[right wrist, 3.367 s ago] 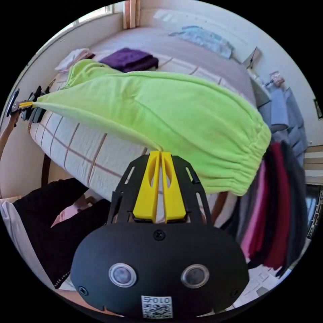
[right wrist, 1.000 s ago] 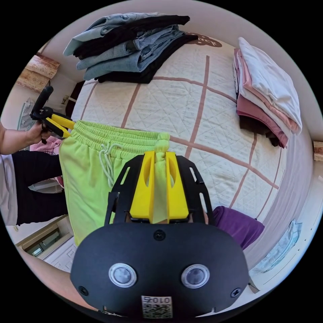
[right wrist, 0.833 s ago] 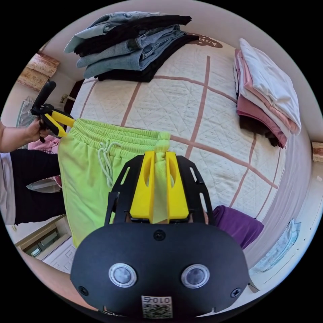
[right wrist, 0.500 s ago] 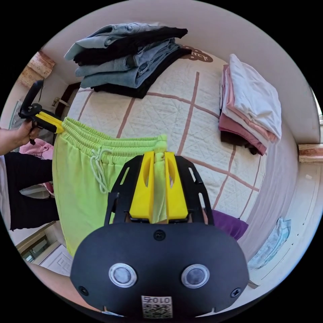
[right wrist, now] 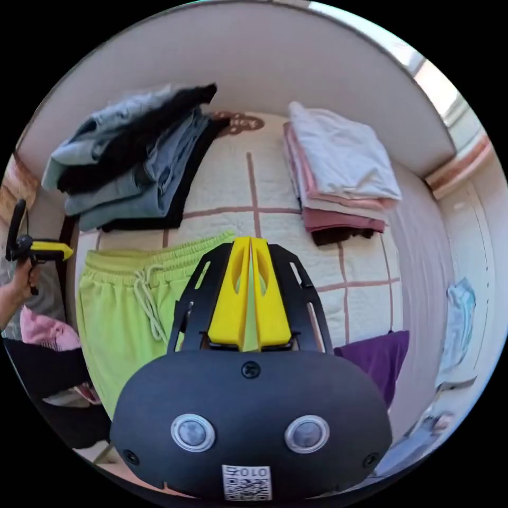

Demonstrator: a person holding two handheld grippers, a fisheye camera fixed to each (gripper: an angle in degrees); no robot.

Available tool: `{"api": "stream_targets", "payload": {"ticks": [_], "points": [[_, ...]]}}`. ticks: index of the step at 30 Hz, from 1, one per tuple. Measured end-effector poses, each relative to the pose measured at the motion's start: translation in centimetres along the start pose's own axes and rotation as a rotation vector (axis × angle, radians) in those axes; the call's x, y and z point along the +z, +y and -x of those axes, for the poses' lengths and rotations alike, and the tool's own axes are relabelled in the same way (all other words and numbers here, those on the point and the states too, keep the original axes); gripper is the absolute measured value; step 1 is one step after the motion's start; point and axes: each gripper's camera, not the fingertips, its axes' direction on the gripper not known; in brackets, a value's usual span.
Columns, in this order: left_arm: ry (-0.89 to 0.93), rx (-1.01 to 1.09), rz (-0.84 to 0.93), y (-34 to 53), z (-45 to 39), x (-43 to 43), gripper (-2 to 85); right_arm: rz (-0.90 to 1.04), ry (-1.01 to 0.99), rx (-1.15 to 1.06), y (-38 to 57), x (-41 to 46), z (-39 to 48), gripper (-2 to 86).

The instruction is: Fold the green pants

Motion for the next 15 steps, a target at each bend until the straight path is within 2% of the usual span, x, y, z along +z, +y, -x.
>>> {"api": "stream_targets", "payload": {"ticks": [3, 5, 7, 9, 12, 15], "points": [[-0.026, 0.262, -0.025, 3.6, -4.8, 0.6, -0.2, -0.13, -0.093, 0.176, 8.7, -5.6, 0.2, 2.5], [-0.082, 0.521, -0.02, 6.6, -11.1, 2.7, -0.2, -0.068, -0.083, 0.264, 14.4, -7.3, 2.1, 2.5], [-0.123, 0.631, -0.008, 8.1, -14.7, 5.3, -0.2, 0.045, -0.071, 0.353, 19.8, -8.8, 4.6, 2.5], [-0.142, 0.624, 0.015, 8.3, -16.4, 8.3, -0.2, 0.156, -0.072, 0.473, 25.9, -11.6, 8.0, 2.3], [-0.113, 0.488, 0.062, 7.0, -15.7, 12.7, -0.2, 0.227, -0.028, 0.604, 32.0, -16.2, 10.6, 2.1], [-0.305, 0.409, 0.186, 6.7, -13.7, 18.4, -0.3, 0.32, 0.085, 0.783, 38.1, -21.0, 10.5, 1.8]]}}
